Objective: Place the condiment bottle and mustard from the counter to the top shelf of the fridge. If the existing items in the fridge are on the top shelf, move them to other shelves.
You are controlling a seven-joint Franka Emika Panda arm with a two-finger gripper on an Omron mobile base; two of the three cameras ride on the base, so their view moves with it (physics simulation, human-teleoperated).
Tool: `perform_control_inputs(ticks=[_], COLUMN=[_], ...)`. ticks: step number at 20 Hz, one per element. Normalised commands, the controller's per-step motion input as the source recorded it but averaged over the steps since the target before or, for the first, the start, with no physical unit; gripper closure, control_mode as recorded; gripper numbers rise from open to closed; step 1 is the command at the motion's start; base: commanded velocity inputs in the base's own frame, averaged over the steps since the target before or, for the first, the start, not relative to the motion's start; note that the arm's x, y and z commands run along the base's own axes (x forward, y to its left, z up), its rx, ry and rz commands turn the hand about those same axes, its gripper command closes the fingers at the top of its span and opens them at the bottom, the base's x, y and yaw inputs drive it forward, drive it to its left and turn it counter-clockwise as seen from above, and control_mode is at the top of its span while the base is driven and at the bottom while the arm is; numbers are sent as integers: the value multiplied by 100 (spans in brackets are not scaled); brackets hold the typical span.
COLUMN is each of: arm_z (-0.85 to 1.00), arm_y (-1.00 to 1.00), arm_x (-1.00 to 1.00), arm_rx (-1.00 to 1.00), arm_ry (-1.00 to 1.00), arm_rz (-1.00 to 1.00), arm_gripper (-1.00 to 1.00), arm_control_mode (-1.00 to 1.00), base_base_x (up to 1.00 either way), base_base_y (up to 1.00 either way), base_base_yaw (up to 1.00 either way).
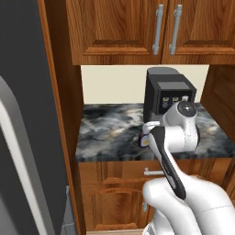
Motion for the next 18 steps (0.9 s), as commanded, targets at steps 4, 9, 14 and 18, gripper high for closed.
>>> perform_control_inputs(ticks=[4,9,14,18], arm_z=[-18,-19,-14,-18], arm_y=[-6,0,0,0], arm_x=[28,27,39,41], arm_rx=[0,-1,-1,-1], arm_ry=[0,0,0,0], arm_rz=[-1,-1,-1,-1], arm_gripper=[-100,-100,-100,-100], arm_control_mode=[-100,-100,-100,-100], base_base_x=[0,0,0,0], base_base_y=[0,0,0,0], base_base_yaw=[0,0,0,0])
